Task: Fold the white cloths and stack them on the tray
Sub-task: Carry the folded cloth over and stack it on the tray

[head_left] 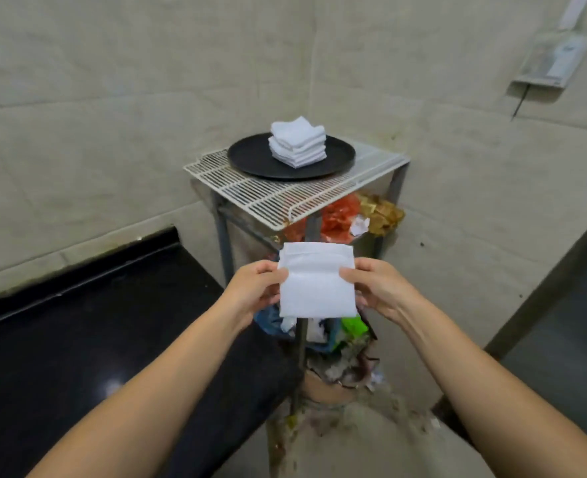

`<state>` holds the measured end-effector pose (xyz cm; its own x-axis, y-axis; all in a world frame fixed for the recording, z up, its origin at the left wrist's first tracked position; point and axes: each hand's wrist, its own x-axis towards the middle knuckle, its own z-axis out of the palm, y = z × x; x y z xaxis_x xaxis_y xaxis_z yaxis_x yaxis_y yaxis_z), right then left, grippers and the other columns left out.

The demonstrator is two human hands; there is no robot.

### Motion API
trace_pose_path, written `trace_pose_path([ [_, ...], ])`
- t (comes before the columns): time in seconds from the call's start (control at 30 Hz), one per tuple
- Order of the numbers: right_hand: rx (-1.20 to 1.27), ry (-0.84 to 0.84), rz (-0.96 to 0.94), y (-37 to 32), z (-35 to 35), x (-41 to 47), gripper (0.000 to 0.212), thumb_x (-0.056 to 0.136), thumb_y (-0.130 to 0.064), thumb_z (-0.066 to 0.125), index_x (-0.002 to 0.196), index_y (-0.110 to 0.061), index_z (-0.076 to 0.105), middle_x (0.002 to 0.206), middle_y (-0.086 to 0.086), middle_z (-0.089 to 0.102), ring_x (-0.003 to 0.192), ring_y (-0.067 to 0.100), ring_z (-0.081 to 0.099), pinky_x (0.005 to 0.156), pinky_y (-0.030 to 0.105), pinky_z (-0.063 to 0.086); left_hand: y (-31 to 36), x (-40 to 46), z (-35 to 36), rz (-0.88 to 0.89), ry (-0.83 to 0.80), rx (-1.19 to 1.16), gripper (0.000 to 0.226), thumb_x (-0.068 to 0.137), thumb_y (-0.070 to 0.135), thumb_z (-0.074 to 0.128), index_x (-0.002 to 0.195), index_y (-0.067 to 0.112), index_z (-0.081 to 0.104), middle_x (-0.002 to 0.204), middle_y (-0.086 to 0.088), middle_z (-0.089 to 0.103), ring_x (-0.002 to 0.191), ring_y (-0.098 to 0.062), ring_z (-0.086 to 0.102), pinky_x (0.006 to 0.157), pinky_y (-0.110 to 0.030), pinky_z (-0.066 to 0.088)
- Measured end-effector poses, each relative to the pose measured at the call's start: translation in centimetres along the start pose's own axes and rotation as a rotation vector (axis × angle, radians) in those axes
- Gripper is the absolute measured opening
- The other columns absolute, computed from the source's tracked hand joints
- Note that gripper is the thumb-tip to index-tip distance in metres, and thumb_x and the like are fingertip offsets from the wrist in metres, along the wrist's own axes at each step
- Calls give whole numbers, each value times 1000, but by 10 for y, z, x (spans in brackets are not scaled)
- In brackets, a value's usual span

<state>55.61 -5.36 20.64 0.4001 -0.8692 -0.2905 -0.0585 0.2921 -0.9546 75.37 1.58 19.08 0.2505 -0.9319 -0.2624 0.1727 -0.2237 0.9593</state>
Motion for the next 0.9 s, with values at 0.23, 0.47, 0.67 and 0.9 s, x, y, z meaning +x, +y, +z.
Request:
trace_pose_path([
  [0.23, -87, -71, -226, -139, -27, 138, 9, 90, -5, 59, 92, -13, 64, 87, 3, 68, 69, 12, 64, 52, 21, 51, 128, 122, 25, 243, 73, 33, 19, 90, 10, 59, 72, 16, 56, 75, -2, 60, 64, -12, 54, 56, -23, 45],
  [0.47, -237, -202, -356, -242, -37, 317, 8, 89, -7, 61, 89, -15, 59, 89, 4, 65, 68, 10, 64, 57, 23, 55, 201, 257, 46, 307, 341, -44, 18, 93, 7, 54, 77, 15, 50, 78, -4, 60, 63, -12, 60, 56, -24, 50],
  [0.67, -360, -330, -366, -277, -24, 428, 7, 89, -8, 61, 92, -14, 60, 79, 1, 62, 55, 4, 60, 46, 17, 48, 228, 336, 42, 234, 597, 41, 22, 91, 9, 56, 72, 15, 47, 68, -6, 52, 57, -16, 48, 51, -25, 45],
  [0.9, -472, -395, -308, -237, -27, 471, 21, 87, -14, 64, 107, -15, 60, 93, 7, 64, 78, 20, 58, 54, 24, 41, 198, 360, 40, 166, 744, 205, 28, 90, 10, 59, 65, 13, 46, 61, -3, 48, 51, -12, 40, 32, -9, 29],
])
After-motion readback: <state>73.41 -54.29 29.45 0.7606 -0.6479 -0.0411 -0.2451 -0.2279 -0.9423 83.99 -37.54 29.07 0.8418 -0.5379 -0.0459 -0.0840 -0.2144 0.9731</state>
